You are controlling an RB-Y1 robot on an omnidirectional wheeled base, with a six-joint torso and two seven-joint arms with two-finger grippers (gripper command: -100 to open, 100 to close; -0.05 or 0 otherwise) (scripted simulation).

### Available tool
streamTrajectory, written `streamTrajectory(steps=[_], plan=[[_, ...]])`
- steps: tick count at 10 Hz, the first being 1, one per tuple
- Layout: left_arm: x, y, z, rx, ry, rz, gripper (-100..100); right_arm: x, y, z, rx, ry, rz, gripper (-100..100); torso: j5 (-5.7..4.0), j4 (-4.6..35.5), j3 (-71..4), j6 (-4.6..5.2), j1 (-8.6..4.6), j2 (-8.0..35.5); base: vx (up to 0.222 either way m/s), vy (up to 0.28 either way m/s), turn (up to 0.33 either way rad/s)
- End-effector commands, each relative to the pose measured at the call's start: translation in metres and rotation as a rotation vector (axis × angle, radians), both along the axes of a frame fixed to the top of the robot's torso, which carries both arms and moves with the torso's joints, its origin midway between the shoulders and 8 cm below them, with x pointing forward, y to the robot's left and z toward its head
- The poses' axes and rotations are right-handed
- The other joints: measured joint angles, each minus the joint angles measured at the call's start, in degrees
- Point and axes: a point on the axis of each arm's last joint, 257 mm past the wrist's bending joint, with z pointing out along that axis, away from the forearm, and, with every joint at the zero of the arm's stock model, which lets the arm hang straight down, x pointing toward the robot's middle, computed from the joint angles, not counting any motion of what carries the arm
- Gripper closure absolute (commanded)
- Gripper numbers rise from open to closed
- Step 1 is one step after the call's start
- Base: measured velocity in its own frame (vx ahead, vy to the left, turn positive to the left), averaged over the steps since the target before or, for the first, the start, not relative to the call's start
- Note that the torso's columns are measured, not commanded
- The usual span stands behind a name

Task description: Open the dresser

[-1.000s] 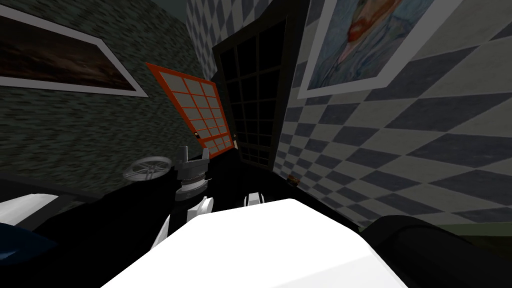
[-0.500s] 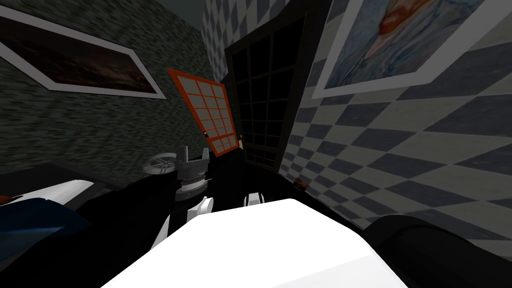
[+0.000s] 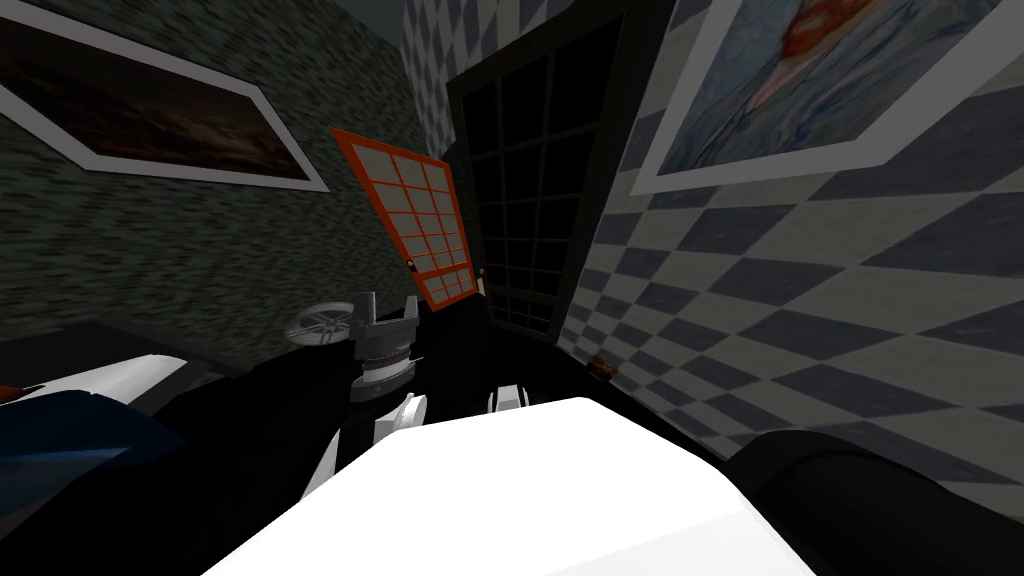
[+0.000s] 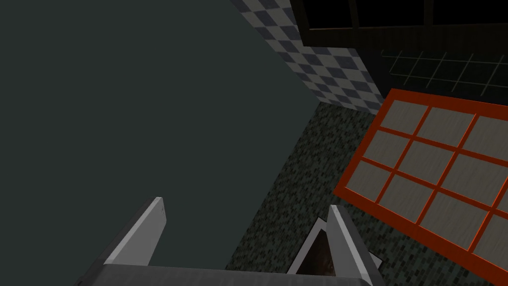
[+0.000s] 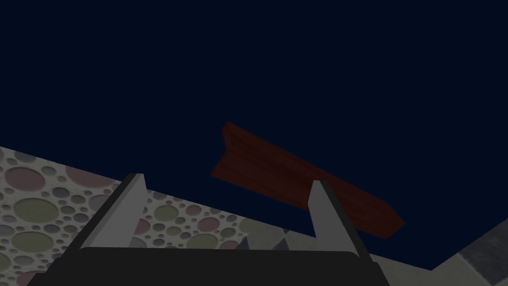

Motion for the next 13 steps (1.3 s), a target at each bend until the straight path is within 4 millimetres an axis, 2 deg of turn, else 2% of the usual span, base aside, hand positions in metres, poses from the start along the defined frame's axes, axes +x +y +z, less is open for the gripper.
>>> streamTrajectory(steps=[1,8,9,10,13], plan=[[0.0,0.0,0.0,0.0,0.0,0.0,0,0.012,-0.006,0.004,0.019,0.003,0.02,-100,-0.01,0.0,0.0,-0.04,0.08,0.0,-0.017,0.01,-0.029],[0.0,0.0,0.0,0.0,0.0,0.0,0,0.035,-0.018,0.032,0.027,0.004,0.032,-100,-0.02,0.0,0.0,-0.06,0.09,-0.1,-0.018,0.011,-0.019],[0.0,0.0,0.0,0.0,0.0,0.0,0,0.032,-0.017,0.029,0.024,0.002,0.03,-100,-0.01,0.0,0.0,-0.06,0.1,-0.1,-0.009,0.006,-0.004],[0.0,0.0,0.0,0.0,0.0,0.0,0,0.032,-0.017,0.029,0.026,0.004,0.03,0,-0.03,0.0,0.0,-0.06,0.07,-0.1,0.0,0.0,0.0],[0.0,0.0,0.0,0.0,0.0,0.0,0,0.032,-0.017,0.029,0.026,0.003,0.03,0,-0.02,0.0,0.0,-0.06,0.08,-0.1,0.0,0.0,0.0]])
